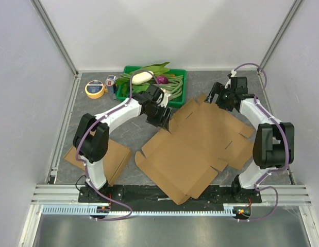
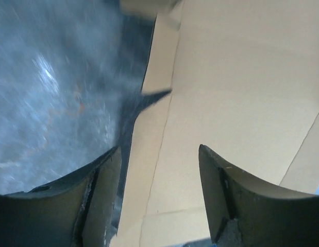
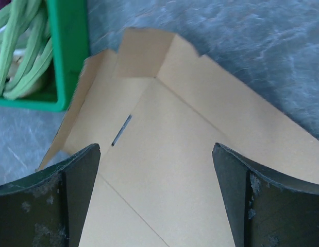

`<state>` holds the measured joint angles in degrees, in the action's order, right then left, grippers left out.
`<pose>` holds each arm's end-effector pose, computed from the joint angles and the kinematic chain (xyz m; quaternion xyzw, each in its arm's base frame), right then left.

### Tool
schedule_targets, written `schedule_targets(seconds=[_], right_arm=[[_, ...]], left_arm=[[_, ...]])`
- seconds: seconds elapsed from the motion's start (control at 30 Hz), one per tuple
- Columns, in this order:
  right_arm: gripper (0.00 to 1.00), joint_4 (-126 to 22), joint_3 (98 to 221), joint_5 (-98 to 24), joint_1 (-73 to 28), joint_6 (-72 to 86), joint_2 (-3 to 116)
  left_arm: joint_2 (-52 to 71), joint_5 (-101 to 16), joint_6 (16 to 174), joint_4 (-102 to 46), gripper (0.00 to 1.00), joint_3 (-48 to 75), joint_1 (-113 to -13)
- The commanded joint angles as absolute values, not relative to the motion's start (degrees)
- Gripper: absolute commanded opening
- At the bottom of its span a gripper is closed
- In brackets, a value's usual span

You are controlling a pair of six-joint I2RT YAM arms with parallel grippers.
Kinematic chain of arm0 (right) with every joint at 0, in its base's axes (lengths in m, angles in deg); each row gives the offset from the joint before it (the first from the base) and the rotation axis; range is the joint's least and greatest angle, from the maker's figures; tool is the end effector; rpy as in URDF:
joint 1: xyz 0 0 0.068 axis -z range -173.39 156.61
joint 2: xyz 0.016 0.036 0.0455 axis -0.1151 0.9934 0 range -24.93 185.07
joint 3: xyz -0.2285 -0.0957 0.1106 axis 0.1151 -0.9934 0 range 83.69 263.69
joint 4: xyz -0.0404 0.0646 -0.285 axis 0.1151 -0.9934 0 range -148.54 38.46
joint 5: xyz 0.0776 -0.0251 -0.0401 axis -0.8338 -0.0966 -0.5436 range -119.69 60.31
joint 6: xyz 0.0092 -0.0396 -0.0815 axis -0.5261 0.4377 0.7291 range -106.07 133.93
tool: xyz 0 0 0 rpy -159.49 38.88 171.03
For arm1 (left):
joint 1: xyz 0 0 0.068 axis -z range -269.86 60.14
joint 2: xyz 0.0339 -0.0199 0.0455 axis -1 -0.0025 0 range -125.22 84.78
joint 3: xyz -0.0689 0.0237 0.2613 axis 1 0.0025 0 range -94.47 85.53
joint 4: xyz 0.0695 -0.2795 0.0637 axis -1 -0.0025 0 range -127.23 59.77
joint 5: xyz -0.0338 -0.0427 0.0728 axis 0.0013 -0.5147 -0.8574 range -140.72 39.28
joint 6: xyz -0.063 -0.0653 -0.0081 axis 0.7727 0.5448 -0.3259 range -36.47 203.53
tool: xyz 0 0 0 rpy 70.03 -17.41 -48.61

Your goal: Fold the paper box

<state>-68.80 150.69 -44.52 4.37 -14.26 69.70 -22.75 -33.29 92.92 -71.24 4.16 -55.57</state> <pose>0.4247 0.0376 0.1903 0.1574 0.9035 0.2148 0.3358 0.3466 -0.2660 0.1539 0.2381 0.9397 -0.2106 0.1263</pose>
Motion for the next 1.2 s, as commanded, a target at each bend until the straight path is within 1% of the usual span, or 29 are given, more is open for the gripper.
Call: schedule_targets(seconds=[0.0, 0.1, 0.13, 0.17, 0.2, 0.23, 0.33, 0.43, 0.57, 0.63, 0.67, 0.7, 0.8, 0.93, 0.97, 1.0, 1.03, 1.1, 1.17], right_arm=[[0.98, -69.2, 153.9, -40.7, 8.1, -23.2, 71.5], [0.98, -69.1, 154.8, -41.5, 9.1, -22.2, 70.8], [0.98, -69.1, 154.8, -41.5, 9.3, -21.9, 69.8], [0.98, -69.0, 154.8, -41.8, 9.5, -21.8, 69.3], [0.98, -68.7, 154.5, -42.3, 10.1, -21.3, 68.7], [0.98, -68.5, 154.4, -43.2, 10.6, -21.1, 67.5], [0.98, -68.2, 153.7, -44.4, 11.5, -21.0, 65.5], [0.98, -67.4, 152.9, -45.1, 11.5, -20.5, 64.1], [0.98, -66.6, 151.5, -44.8, 11.6, -19.4, 63.8], [0.98, -66.6, 151.3, -44.8, 11.6, -19.0, 64.3], [0.98, -66.6, 150.9, -44.9, 11.6, -18.7, 64.4], [0.98, -66.7, 150.8, -44.7, 11.6, -18.4, 64.5], [0.98, -65.6, 150.7, -45.8, 11.6, -14.4, 65.7], [0.98, -63.7, 153.2, -48.3, 11.6, -6.7, 69.1], [0.98, -63.0, 154.9, -49.7, 11.6, -4.7, 69.6], [0.98, -62.7, 156.0, -51.6, 11.6, -0.7, 70.3], [0.98, -62.2, 156.9, -54.4, 11.6, 1.4, 70.6], [0.98, -62.3, 159.1, -54.3, 12.4, 3.9, 71.7], [0.98, -63.0, 160.9, -55.3, 13.3, 3.2, 72.4]], left_arm=[[-19.7, -43.1, 90.1, -57.6, 0.68, -2.3, -52.3], [-24.5, -49.2, 83.6, -54.0, 0.67, -7.6, -49.4], [-26.3, -49.4, 80.5, -52.9, 0.67, -10.9, -49.1], [-28.3, -49.6, 78.9, -53.4, 0.68, -13.3, -48.8], [-33.0, -50.5, 76.7, -54.3, 0.68, -16.0, -48.9], [-35.0, -50.5, 75.5, -55.9, 0.68, -20.9, -48.8], [-41.4, -52.7, 72.2, -56.5, 0.68, -27.2, -48.0], [-44.5, -51.0, 71.6, -53.2, 0.68, -28.5, -47.7], [-49.4, -54.7, 72.6, -50.2, 0.63, -32.0, -47.4], [-50.8, -55.1, 72.6, -49.2, 0.53, -33.4, -47.3], [-51.6, -55.2, 72.6, -48.9, 0.46, -33.6, -47.1], [-51.7, -55.8, 72.5, -48.5, 0.30, -33.7, -47.1], [-48.7, -56.1, 73.1, -46.7, 0.19, -31.3, -46.5], [-41.5, -52.0, 74.0, -44.8, 0.13, -26.1, -46.7], [-40.5, -51.2, 74.1, -45.4, 0.06, -26.3, -46.8], [-39.0, -51.1, 74.2, -46.1, 0.02, -26.7, -46.7], [-38.1, -51.1, 74.5, -46.7, 0.02, -26.6, -47.1], [-36.6, -46.4, 75.6, -47.2, 0.03, -26.5, -47.8], [-36.6, -44.8, 76.4, -47.0, 0.09, -26.6, -48.8]])
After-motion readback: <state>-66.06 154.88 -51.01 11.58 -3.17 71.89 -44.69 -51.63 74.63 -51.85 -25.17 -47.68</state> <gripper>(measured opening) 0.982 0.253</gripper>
